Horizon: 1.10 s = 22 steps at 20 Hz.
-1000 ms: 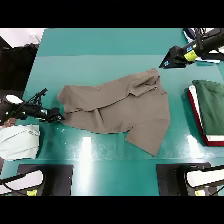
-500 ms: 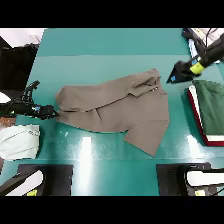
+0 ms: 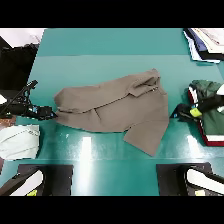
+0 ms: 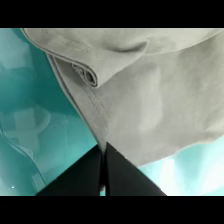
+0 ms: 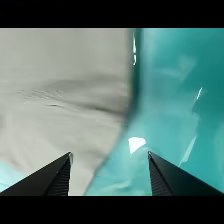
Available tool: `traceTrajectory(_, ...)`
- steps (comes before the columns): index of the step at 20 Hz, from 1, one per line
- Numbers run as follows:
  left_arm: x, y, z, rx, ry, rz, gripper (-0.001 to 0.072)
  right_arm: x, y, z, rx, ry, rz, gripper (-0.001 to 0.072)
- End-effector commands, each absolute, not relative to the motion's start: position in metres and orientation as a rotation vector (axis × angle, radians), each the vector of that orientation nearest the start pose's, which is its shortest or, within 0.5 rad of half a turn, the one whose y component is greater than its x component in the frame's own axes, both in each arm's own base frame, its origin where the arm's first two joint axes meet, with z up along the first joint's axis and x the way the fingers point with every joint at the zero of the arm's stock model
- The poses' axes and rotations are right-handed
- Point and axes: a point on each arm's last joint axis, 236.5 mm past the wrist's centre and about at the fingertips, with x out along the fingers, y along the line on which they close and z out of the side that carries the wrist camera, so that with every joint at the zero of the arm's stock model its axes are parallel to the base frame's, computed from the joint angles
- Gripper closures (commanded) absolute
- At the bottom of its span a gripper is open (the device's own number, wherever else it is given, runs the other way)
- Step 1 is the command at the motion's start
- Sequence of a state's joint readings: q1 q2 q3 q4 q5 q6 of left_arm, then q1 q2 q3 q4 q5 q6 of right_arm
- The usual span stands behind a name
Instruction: Fold the shirts.
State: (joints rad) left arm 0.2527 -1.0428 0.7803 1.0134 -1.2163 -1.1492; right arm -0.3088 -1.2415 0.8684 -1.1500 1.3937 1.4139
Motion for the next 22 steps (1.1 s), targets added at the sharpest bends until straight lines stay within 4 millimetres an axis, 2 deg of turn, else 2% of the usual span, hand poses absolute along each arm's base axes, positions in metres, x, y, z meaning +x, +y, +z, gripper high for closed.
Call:
traceTrajectory(1,0.292,-0.046,-0.010,-0.368,1.286,-0.350,0.0685,0.258,0.023,-0.072,0.735,1.547,0.158,0.0161)
traceTrajectory(3,0.292,-0.046,-0.010,-0.385,1.290,-0.337,0.0685,0.270,0.030,-0.074,0.813,1.467,0.165,0.0162)
traceTrajectory(6,0.291,-0.046,-0.011,-0.386,1.295,-0.340,0.0685,0.281,0.034,-0.079,0.805,1.424,0.159,0.0165)
traceTrajectory(8,0.290,-0.047,-0.011,-0.387,1.298,-0.343,0.0685,0.287,0.041,-0.081,0.765,1.409,0.167,0.0245)
traceTrajectory(10,0.288,-0.048,-0.011,-0.388,1.305,-0.347,0.0685,0.290,0.048,-0.082,0.732,1.404,0.181,0.0288)
traceTrajectory(11,0.287,-0.048,-0.011,-0.389,1.310,-0.350,0.0685,0.289,0.051,-0.082,0.723,1.406,0.189,0.0413)
traceTrajectory(12,0.286,-0.049,-0.010,-0.389,1.312,-0.352,0.0685,0.290,0.052,-0.081,0.712,1.406,0.200,0.0631)
traceTrajectory(13,0.286,-0.049,-0.010,-0.393,1.312,-0.354,0.0685,0.293,0.053,-0.076,0.707,1.403,0.212,0.0686)
traceTrajectory(14,0.289,-0.050,-0.007,-0.399,1.306,-0.353,0.0685,0.298,0.054,-0.066,0.699,1.394,0.233,0.0687)
traceTrajectory(16,0.301,-0.050,0.013,-0.411,1.269,-0.350,0.0685,0.317,0.052,-0.028,0.653,1.326,0.282,0.0688)
traceTrajectory(18,0.324,-0.054,0.057,-0.400,1.168,-0.389,0.0686,0.345,0.045,0.034,0.567,1.166,0.311,0.0688)
traceTrajectory(20,0.349,-0.060,0.122,-0.387,1.020,-0.436,0.0685,0.369,0.038,0.116,0.465,0.950,0.319,0.0688)
traceTrajectory(22,0.368,-0.068,0.205,-0.350,0.828,-0.492,0.0686,0.379,0.033,0.210,0.363,0.710,0.316,0.0688)
